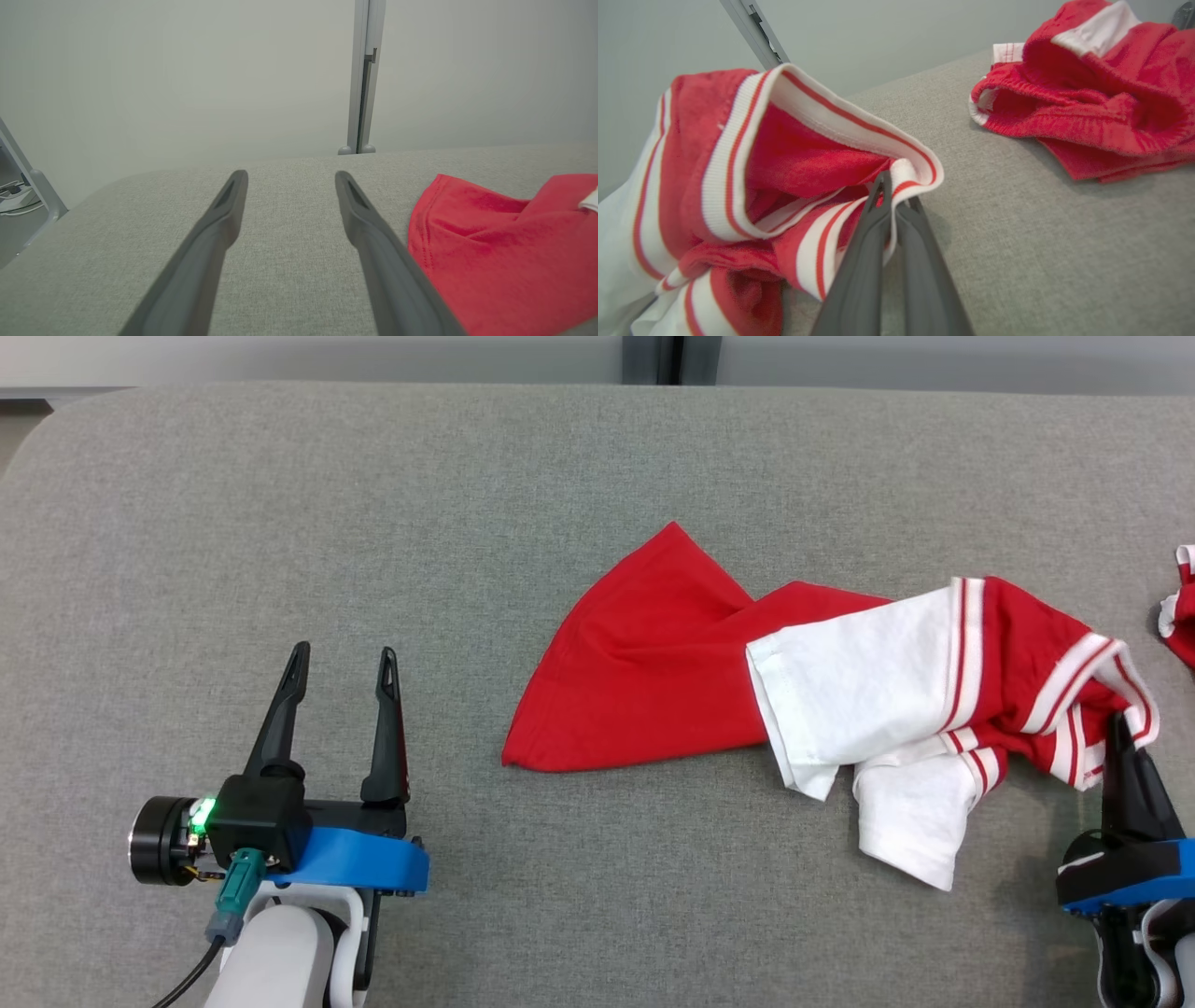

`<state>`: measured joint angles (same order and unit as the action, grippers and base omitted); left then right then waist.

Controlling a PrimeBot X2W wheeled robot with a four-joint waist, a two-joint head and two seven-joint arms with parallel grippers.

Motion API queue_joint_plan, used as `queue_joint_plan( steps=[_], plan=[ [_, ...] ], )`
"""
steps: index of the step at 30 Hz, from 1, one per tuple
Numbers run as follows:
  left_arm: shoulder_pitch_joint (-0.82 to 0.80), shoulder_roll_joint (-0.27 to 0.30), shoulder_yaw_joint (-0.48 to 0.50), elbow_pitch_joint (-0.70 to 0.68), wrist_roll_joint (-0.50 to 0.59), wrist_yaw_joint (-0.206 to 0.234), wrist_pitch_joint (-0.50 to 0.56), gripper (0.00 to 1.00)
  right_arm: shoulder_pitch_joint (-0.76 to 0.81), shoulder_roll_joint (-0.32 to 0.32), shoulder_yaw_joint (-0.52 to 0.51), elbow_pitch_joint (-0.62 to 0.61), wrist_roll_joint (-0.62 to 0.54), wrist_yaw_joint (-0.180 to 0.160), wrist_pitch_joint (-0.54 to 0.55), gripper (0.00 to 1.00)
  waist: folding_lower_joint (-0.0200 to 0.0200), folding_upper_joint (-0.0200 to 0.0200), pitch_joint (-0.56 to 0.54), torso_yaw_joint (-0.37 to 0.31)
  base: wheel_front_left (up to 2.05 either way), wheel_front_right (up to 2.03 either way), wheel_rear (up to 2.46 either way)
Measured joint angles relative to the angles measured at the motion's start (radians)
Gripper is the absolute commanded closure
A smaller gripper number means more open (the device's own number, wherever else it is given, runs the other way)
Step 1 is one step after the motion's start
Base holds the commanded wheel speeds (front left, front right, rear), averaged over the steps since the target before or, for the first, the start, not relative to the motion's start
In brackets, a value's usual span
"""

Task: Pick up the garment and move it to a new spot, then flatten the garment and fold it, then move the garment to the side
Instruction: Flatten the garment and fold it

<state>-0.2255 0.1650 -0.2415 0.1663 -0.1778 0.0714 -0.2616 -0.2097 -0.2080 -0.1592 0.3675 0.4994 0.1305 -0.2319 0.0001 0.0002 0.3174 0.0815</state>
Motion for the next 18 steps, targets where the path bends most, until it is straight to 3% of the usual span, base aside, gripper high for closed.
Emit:
queue_joint_plan(
  steps=[1,2,3,4,9,18],
  plan=[
    [0.000,-0.001,0.002,0.000,0.002,-0.001,0.000,0.00,0.000,0.000,0.002,0.023,-0.002,0.000,-0.003,0.96,-0.0001,0.0000,0.001,-0.001,0.00,0.00,0.00],
    [0.000,-0.002,0.003,0.001,0.003,-0.002,0.000,0.00,-0.002,0.001,0.003,0.045,-0.003,0.000,-0.007,0.61,0.0000,0.0000,0.000,-0.003,0.00,0.00,0.00],
    [0.000,-0.002,0.004,0.003,0.003,-0.002,0.000,0.00,-0.002,0.002,0.006,0.060,-0.003,0.000,-0.010,0.16,-0.0001,0.0000,-0.001,-0.004,0.00,0.00,0.00],
    [0.000,-0.002,0.006,0.006,0.003,-0.002,0.000,0.00,-0.003,0.003,0.010,0.069,-0.005,0.000,-0.013,0.00,-0.0001,0.0000,-0.003,-0.006,0.00,0.00,0.00],
    [0.007,0.001,0.014,0.017,0.011,-0.006,0.000,0.00,0.000,0.003,0.035,0.027,-0.087,0.000,-0.027,0.00,-0.0002,0.0000,-0.029,-0.023,0.00,0.00,0.00],
    [0.068,0.012,0.022,0.035,0.011,-0.007,0.000,0.00,0.141,0.061,0.052,-0.228,-0.288,0.000,-0.020,0.00,-0.0003,-0.0002,-0.112,-0.060,0.00,0.00,0.00]
  ],
)
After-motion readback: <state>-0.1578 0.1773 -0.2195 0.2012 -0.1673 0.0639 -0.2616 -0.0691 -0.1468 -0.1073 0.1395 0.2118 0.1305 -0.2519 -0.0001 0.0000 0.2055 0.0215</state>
